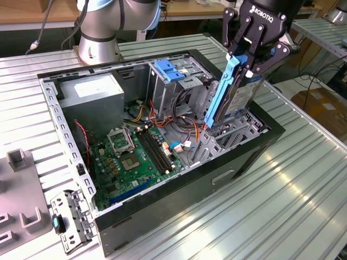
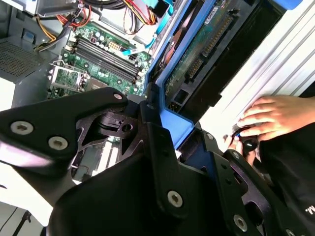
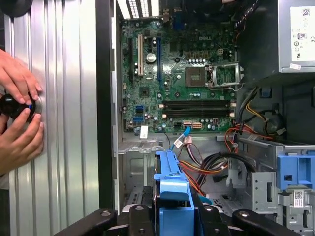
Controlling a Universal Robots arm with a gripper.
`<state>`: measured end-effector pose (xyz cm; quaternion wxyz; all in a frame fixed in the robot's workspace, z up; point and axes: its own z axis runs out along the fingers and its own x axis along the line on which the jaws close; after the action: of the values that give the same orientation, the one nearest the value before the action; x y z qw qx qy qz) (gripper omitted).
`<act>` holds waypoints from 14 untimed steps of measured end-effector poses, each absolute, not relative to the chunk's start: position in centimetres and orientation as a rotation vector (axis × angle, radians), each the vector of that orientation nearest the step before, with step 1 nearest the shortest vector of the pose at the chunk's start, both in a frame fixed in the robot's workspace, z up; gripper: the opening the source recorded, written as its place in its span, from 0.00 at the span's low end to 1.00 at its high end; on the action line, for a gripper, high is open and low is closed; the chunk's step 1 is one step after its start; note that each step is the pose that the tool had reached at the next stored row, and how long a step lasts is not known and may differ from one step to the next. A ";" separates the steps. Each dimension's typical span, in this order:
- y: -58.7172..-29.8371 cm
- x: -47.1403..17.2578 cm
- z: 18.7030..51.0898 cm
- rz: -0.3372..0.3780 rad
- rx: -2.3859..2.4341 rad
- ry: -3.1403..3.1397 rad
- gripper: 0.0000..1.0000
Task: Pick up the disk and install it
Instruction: 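Insert the disk into the insertion slot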
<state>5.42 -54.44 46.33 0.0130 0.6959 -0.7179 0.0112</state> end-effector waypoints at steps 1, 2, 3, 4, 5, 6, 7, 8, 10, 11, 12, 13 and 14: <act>-54.4 5.5 46.3 0.035 2.164 -2.241 0.37; -54.4 5.6 46.2 0.035 2.160 -2.244 0.37; -54.4 5.7 46.2 0.035 2.157 -2.248 0.37; -54.5 5.8 46.1 0.035 2.156 -2.248 0.37; -54.5 5.8 46.1 0.035 2.156 -2.248 0.37; -54.6 5.8 46.0 0.035 2.156 -2.248 0.37; -54.6 5.8 46.0 0.034 2.156 -2.249 0.37; -54.7 5.8 45.9 0.034 2.156 -2.248 0.37; -54.7 5.9 45.8 0.034 2.156 -2.248 0.37; -54.7 5.9 45.7 0.034 2.156 -2.248 0.37; -54.8 5.9 45.6 0.034 2.156 -2.248 0.37; -55.0 6.0 45.5 0.034 2.156 -2.248 0.37; -55.1 6.0 45.3 0.034 2.156 -2.248 0.37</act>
<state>5.96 -55.06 45.33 0.0132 0.6920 -0.7217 0.0109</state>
